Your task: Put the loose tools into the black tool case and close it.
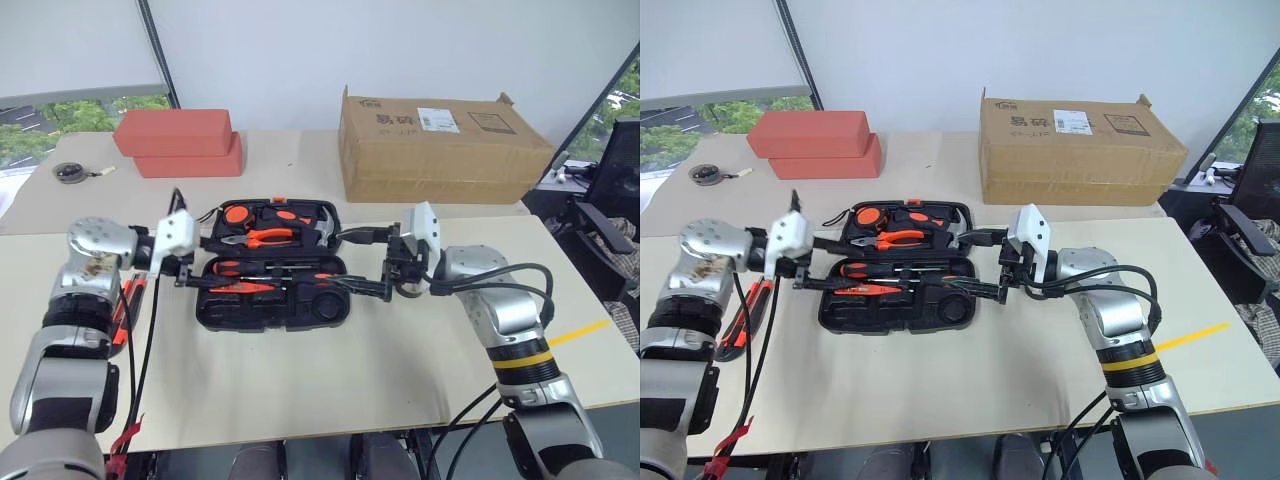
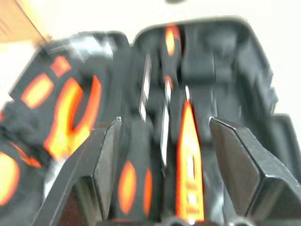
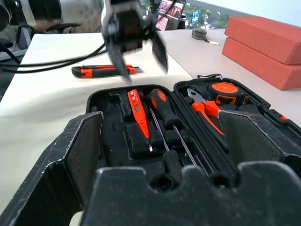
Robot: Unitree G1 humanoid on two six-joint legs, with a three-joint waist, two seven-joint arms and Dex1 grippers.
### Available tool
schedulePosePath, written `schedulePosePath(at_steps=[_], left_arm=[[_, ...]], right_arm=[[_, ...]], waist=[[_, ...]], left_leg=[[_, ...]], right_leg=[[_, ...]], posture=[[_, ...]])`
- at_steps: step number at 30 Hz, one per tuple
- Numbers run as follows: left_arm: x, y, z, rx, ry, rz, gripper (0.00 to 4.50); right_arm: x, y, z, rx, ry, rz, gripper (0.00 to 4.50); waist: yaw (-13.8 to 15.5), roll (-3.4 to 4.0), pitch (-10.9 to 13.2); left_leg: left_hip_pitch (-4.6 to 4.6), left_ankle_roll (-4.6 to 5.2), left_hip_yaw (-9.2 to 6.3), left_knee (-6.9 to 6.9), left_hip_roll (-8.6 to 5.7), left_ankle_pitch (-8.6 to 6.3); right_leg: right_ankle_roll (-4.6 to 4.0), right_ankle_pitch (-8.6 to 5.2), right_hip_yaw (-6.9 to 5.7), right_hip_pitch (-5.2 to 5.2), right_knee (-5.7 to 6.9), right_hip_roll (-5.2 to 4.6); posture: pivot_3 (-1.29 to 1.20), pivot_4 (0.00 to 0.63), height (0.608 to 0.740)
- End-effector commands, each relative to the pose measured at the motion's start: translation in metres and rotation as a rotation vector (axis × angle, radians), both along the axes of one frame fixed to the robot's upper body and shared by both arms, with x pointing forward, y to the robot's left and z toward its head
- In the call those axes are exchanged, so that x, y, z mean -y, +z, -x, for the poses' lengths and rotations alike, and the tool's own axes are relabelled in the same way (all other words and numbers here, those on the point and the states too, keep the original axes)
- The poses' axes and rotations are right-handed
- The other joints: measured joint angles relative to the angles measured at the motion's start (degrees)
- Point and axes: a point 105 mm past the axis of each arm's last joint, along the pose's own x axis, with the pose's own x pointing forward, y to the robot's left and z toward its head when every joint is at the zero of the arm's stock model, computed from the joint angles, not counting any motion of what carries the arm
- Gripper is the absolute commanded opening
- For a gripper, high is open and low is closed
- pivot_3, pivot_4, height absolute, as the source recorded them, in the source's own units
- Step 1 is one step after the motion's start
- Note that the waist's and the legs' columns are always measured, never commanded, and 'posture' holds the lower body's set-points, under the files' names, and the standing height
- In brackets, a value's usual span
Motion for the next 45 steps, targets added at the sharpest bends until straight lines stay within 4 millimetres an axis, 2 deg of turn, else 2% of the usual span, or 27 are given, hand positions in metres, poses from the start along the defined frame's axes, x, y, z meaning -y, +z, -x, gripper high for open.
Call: schedulePosePath(at_steps=[1,7,8,23,28,34,37,42,44,45], left_arm=[[0.01,-0.007,0.005,0.009,0.001,0.024,2.5],[0.014,-0.04,0.006,-0.005,0.009,-0.067,0.19],[0.014,-0.045,0.005,-0.012,0.015,-0.075,0.04],[0.0,-0.082,-0.005,-0.084,0.09,-0.144,0.04],[-0.002,-0.097,-0.002,-0.115,0.075,-0.194,0.04],[-0.002,-0.102,0.002,-0.119,0.056,-0.199,0.04],[-0.002,-0.091,-0.004,-0.085,0.097,-0.139,0.04],[-0.011,-0.051,-0.013,-0.003,0.184,0.006,0.04],[-0.022,-0.028,-0.014,0.044,0.263,0.095,0.53],[-0.036,-0.017,-0.013,0.074,0.333,0.132,0.73]], right_arm=[[-0.004,0.013,0.001,0.06,0.017,-0.014,4.5],[-0.008,0.013,0.0,0.061,0.032,-0.016,4.5],[-0.008,0.014,0.0,0.062,0.033,-0.015,4.5],[-0.004,0.013,0.001,0.066,0.016,-0.007,4.5],[-0.006,0.013,0.002,0.066,0.024,-0.008,4.5],[-0.006,0.012,0.001,0.067,0.025,-0.003,4.5],[-0.007,0.012,0.002,0.066,0.028,-0.005,4.5],[-0.009,0.012,0.003,0.066,0.041,-0.009,4.5],[-0.009,0.012,0.002,0.065,0.041,-0.009,4.5],[-0.009,0.011,0.002,0.064,0.041,-0.009,4.5]], waist=[[0.01,0.0,0.0],[0.12,0.0,0.0],[0.12,0.0,0.0],[0.15,0.0,0.0],[0.07,0.0,0.0],[0.1,0.02,-0.02],[0.14,0.02,-0.02],[0.05,0.01,-0.01],[0.02,0.0,-0.01],[-0.07,0.01,-0.01]], left_leg=[[0.02,0.0,0.0,0.0,0.0,0.0],[0.04,-0.03,-0.05,0.06,-0.01,0.03],[0.04,-0.03,-0.05,0.08,-0.01,0.03],[0.03,0.0,-0.05,0.12,-0.03,0.01],[0.07,0.0,-0.07,0.21,-0.02,0.01],[0.1,0.0,-0.07,0.24,-0.02,0.01],[0.1,0.0,-0.08,0.24,-0.02,0.01],[0.07,0.01,-0.09,0.26,-0.02,0.01],[-0.01,0.01,-0.11,0.26,-0.02,0.01],[-0.04,0.01,-0.13,0.26,-0.01,0.01]], right_leg=[[0.0,0.0,0.0,0.03,-0.01,0.0],[-0.01,0.0,-0.03,0.06,0.04,0.0],[-0.01,0.01,-0.03,0.05,0.05,0.01],[-0.02,0.01,-0.04,0.07,0.05,0.0],[-0.02,0.01,-0.02,0.11,0.07,-0.01],[-0.02,0.01,0.0,0.14,0.1,-0.01],[-0.02,0.01,0.0,0.14,0.1,-0.01],[-0.02,0.01,0.0,0.12,0.1,-0.01],[-0.02,0.01,-0.02,0.06,0.08,-0.01],[-0.02,0.02,-0.02,0.04,0.09,-0.01]], posture=[[0.0,0.15,0.713],[0.0,0.15,0.713],[0.0,0.15,0.713],[0.0,0.15,0.713],[0.0,0.15,0.713],[0.0,0.15,0.713],[0.0,0.15,0.713],[0.0,0.15,0.713],[0.0,0.15,0.713],[0.0,0.15,0.713]])
